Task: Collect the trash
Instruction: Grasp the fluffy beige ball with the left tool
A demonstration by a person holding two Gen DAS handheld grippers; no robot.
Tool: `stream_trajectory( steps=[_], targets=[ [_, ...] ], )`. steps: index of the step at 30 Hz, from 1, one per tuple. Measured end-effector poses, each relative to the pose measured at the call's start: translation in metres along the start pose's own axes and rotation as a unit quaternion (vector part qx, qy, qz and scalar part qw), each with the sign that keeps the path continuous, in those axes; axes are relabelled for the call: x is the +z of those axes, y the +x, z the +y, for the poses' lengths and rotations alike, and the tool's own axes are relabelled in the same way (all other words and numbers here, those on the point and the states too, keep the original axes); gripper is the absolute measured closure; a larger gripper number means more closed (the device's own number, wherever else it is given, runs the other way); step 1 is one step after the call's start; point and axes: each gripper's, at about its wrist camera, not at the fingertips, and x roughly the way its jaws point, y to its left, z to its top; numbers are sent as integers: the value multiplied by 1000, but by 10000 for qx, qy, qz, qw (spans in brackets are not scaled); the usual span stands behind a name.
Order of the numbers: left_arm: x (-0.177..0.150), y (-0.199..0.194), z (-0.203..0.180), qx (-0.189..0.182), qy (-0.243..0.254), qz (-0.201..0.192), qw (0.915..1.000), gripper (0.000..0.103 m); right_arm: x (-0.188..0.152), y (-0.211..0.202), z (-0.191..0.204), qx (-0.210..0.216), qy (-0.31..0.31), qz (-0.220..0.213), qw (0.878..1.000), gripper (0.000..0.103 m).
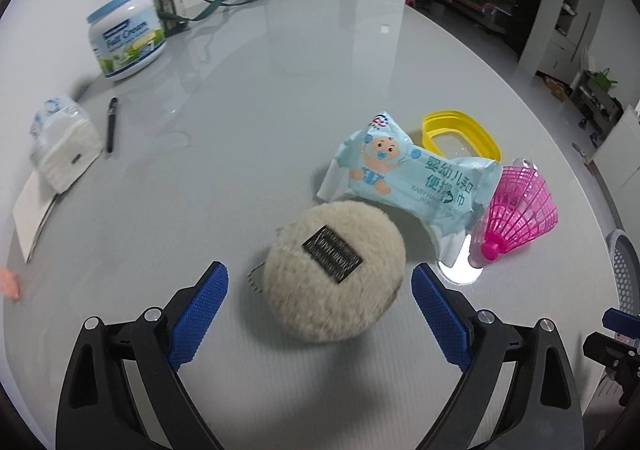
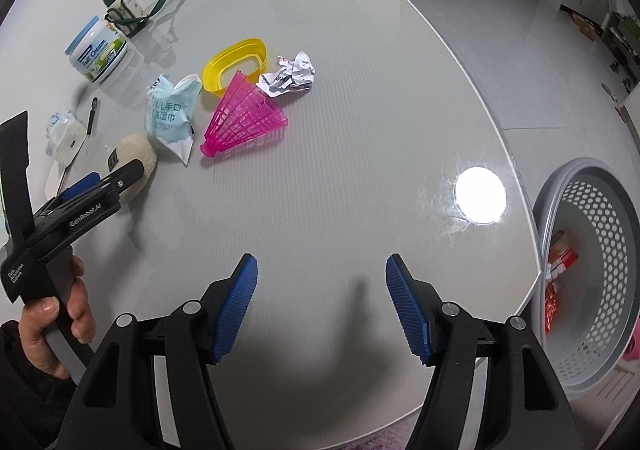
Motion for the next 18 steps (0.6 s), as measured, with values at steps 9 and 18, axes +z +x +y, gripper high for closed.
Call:
stream_trajectory(
  steps=[9, 18],
  targets=[
    [4, 8, -2, -252, 180, 102, 9995, 40, 2, -2, 0, -75, 243, -85, 9996, 39],
    [14, -25, 16, -205, 111, -173, 9996, 41, 22, 0, 14, 274, 584, -396, 9971, 39]
  ],
)
